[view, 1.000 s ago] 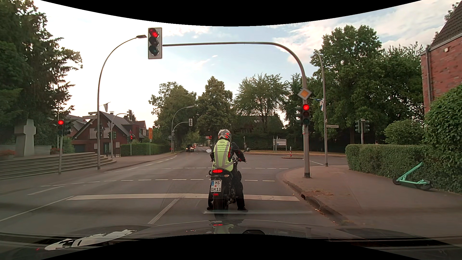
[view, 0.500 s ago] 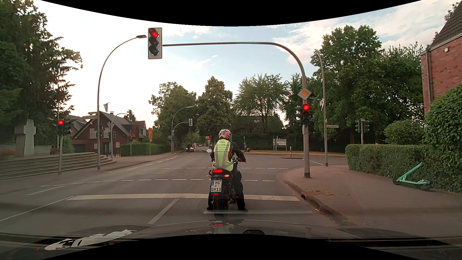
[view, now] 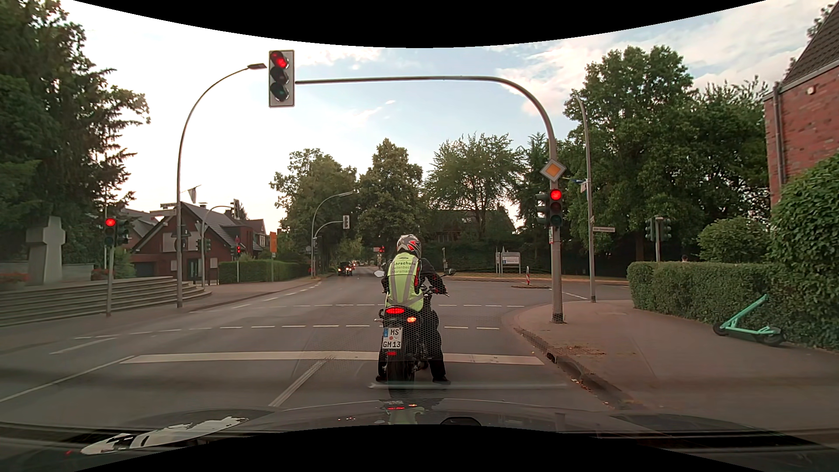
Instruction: Follow the waypoints while adhering to traffic rules and regulations
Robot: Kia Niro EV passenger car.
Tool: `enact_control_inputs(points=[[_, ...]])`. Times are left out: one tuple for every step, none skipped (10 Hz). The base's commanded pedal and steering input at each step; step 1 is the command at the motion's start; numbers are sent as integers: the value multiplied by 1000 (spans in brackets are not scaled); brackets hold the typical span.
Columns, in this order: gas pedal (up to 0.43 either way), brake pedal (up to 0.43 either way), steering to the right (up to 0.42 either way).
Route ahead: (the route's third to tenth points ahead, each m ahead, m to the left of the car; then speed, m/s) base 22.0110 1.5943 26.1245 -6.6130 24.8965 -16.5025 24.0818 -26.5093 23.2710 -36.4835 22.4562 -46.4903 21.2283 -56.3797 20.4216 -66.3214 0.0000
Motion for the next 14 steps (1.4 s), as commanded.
enact_control_inputs(points=[[0, 0, -16], [0, 0, -16], [0, 0, -16], [0, 0, -16], [0, 0, -16], [0, 0, -16], [0, 0, -16], [0, 0, -16], [0, 0, -16], [0, 0, -16], [0, 0, -16], [0, 0, -16], [0, 0, -16], [0, 0, -16]])
